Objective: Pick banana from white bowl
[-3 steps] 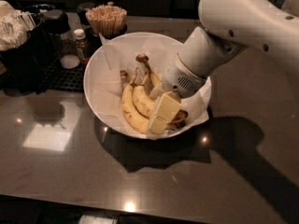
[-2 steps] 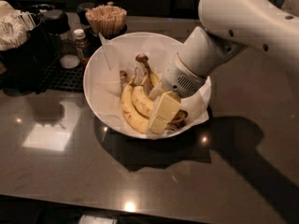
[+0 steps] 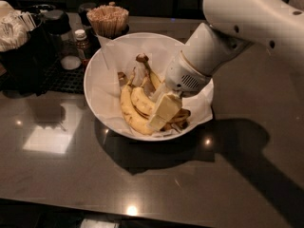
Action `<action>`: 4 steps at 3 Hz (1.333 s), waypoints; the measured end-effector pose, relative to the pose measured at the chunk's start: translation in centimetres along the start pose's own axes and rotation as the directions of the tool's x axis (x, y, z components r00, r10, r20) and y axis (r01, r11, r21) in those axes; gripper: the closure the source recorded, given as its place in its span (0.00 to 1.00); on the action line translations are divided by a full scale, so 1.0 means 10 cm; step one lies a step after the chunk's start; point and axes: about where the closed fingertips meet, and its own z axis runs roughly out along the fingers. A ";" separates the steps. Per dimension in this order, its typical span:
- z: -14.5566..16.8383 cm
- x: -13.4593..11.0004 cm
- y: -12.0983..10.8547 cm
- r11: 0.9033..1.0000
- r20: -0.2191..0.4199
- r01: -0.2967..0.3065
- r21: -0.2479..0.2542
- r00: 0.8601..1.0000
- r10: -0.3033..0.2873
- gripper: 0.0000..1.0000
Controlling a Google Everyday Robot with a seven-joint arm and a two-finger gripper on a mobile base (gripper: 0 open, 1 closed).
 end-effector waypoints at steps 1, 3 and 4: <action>-0.29 0.11 0.01 0.998 0.078 -0.017 0.055 0.997 0.012 1.00; -0.98 0.47 0.09 0.996 0.388 -0.015 0.086 0.921 -0.020 1.00; -1.27 0.56 0.20 0.995 0.521 0.042 0.088 0.850 -0.082 1.00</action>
Offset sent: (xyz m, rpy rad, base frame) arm -0.0128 -0.1143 0.0746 0.4346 -0.1378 -0.1365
